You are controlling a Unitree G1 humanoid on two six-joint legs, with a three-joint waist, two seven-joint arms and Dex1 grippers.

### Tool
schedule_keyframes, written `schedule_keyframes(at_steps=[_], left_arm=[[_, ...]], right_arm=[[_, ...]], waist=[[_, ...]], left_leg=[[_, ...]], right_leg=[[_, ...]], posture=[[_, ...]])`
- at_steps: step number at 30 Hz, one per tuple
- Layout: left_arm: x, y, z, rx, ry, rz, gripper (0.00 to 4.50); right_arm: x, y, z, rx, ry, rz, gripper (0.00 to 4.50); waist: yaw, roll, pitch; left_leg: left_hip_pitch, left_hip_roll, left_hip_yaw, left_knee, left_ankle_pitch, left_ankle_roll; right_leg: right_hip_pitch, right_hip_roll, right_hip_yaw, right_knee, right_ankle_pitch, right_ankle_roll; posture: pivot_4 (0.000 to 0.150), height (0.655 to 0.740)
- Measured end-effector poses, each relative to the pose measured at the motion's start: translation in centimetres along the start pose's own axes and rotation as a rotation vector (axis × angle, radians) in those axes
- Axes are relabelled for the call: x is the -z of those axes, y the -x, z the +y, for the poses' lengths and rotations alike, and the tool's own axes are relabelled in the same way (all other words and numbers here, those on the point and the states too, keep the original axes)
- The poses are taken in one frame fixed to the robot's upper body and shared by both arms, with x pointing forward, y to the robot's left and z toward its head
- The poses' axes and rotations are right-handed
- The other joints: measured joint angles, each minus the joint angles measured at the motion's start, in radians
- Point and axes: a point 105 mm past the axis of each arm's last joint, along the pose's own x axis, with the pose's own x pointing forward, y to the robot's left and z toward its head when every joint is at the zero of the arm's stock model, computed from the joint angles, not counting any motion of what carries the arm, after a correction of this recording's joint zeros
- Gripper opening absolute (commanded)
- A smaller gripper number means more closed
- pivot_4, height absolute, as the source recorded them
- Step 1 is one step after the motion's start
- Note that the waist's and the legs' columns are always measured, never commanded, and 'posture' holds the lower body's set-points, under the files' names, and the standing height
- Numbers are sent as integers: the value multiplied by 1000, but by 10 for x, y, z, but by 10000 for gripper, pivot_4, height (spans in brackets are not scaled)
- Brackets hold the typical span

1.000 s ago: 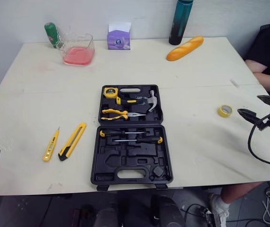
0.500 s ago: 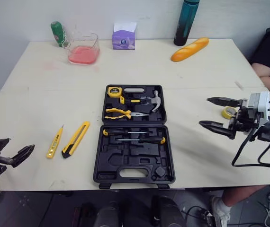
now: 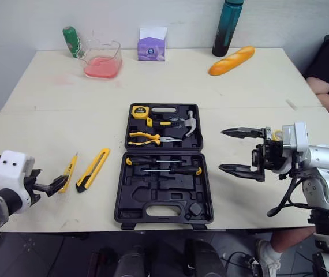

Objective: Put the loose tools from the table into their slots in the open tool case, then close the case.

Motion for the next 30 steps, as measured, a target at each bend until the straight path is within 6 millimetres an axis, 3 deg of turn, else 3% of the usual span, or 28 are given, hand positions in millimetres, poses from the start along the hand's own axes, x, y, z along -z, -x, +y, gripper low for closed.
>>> schedule_keyframes(at_steps=[14, 30], left_arm=[[2, -33, -4, 9, 14, 17, 45000], [14, -37, -9, 0, 47, 34, 45000]], right_arm=[[-7, -13, 1, 17, 12, -4, 44811], [-14, -24, 0, -3, 7, -4, 44811]], waist=[[0, -1, 0], [0, -1, -1]], left_leg=[[0, 0, 1, 0, 0, 0], [1, 0, 1, 0, 1, 0]], right_leg=[[0, 1, -4, 0, 0, 0], [0, 0, -4, 1, 0, 0]], posture=[[1500, 7400], [1500, 7400]])
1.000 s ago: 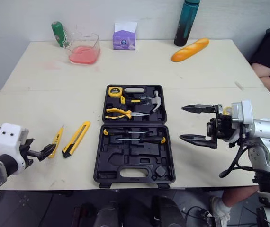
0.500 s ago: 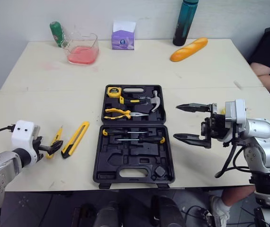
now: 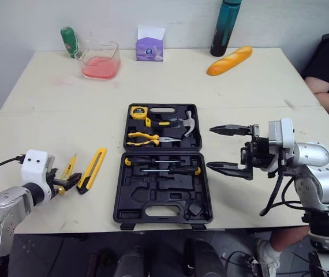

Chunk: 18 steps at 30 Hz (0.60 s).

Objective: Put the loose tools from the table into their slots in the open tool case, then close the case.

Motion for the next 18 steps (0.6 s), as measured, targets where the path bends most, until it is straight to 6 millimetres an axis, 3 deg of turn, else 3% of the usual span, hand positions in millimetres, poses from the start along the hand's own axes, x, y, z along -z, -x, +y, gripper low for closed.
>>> schedule_keyframes(at_steps=[17, 18], left_arm=[[13, 10, -4, -25, 43, 2, 45000], [13, 11, -4, -26, 43, 2, 42378]], right_arm=[[-1, 1, 0, -19, 19, -2, 44811], [0, 1, -1, -18, 19, -2, 44960]], waist=[[-1, 0, -1], [-1, 0, -1]], left_leg=[[1, 0, 1, 0, 0, 0], [1, 0, 1, 0, 0, 0]], right_leg=[[0, -1, 1, 0, 0, 0], [0, -1, 1, 0, 0, 0]], posture=[[1500, 7400], [1500, 7400]])
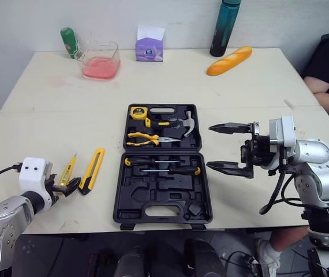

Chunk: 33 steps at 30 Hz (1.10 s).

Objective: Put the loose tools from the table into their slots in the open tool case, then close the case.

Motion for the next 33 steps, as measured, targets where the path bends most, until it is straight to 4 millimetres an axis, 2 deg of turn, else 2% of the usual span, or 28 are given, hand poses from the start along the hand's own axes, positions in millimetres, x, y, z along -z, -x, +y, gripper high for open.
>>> schedule_keyframes(at_steps=[2, 9, 10, 18, 23, 26, 29, 33], left_arm=[[2, 0, 0, 5, 1, 5, 37545], [8, 2, 2, 11, 13, 24, 6709], [9, 3, 2, 12, 15, 26, 5239], [10, 4, 5, 18, 18, 13, 5240], [3, 8, 7, 67, 35, -100, 5240], [-15, 18, 4, 146, -12, -202, 5240], [-46, 38, -3, 280, -135, -316, 5240], [-68, 48, -18, 434, -215, -375, 5240]], right_arm=[[1, 1, 1, 2, -4, 1, 45000], [9, 4, 8, 1, -45, 6, 45000], [8, 4, 9, -2, -42, 6, 45000], [10, 6, 11, 1, -48, 11, 45000], [9, 11, 11, 8, -34, 16, 45000], [7, 17, 10, 11, -15, 34, 45000], [11, 25, 15, 2, -23, 70, 45000], [14, 35, 18, 24, -28, 93, 45000]], waist=[[0, 0, 0], [-2, 5, -3], [-2, 5, -3], [-5, 6, -3], [0, 3, -2], [3, -1, -1], [12, -4, -2], [19, -4, -2]], left_leg=[[0, 0, 0, 0, 0, 0], [1, 0, 1, 0, 0, 0], [2, 1, 1, 0, 0, 0], [2, 2, 2, 0, 0, -1], [0, 2, 1, 0, 0, -1], [-1, 1, 0, 0, 0, 0], [-2, 1, -1, 0, -1, 0], [-1, 0, 0, 0, -1, 0]], right_leg=[[0, 0, 0, 0, 0, 0], [0, 0, 1, 0, 0, 0], [0, 0, 1, 0, 0, 0], [0, 0, 2, 0, 0, 0], [-1, -1, 2, 0, 0, 0], [-1, -2, 1, -1, 0, 0], [-1, -2, 0, -2, 0, 0], [-1, -2, 0, -2, 0, 0]], posture=[[1500, 7400], [1500, 7400], [1500, 7400], [1500, 7400], [1500, 7400], [1500, 7400], [1500, 7400], [1500, 7400]])
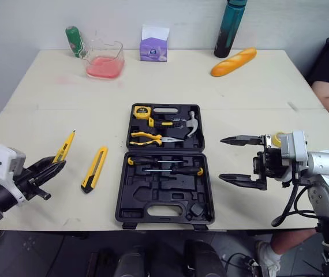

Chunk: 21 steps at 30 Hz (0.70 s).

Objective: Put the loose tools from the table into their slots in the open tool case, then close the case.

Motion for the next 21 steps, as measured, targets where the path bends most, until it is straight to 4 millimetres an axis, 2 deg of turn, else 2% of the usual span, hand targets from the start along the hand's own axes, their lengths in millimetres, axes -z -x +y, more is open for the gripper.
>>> schedule_keyframes(at_steps=[5, 9, 13, 16, 19, 21], left_arm=[[-24, -22, -35, 313, -88, 13, 5240], [-26, -36, -56, 475, -123, 58, 5240], [-33, -55, -84, 688, -225, 122, 5240], [-32, -63, -95, 767, -247, 148, 5240], [-30, -81, -105, 824, -316, 204, 5240], [-22, -89, -107, 837, -343, 262, 5239]], right_arm=[[3, 14, 3, 59, -14, 37, 45000], [3, 24, 9, 79, -14, 68, 45000], [10, 39, 23, 108, -55, 112, 45000], [9, 42, 29, 108, -60, 126, 45000], [9, 43, 38, 104, -63, 139, 45000], [7, 40, 41, 96, -56, 139, 45000]], waist=[[9, 0, 0], [5, 0, 0], [13, 0, 0], [5, 0, 0], [11, 0, 0], [10, 0, 0]], left_leg=[[-1, -1, -1, 0, 0, 0], [0, 0, 0, 0, 0, 0], [0, 0, 1, 0, 1, 0], [0, 0, 2, 0, 1, 0], [0, 0, 1, 1, 2, -1], [0, 0, 1, 1, 2, -1]], right_leg=[[0, 2, -1, 1, 0, 0], [0, 4, -1, 1, 0, 0], [1, 7, 0, 1, 0, 1], [0, 9, 1, 1, 1, 1], [1, 13, 3, 0, 1, 1], [1, 14, 4, 0, 1, 1]], posture=[[1500, 7400], [1500, 7400], [1500, 7400], [1500, 7400], [1500, 7400], [1500, 7400]])
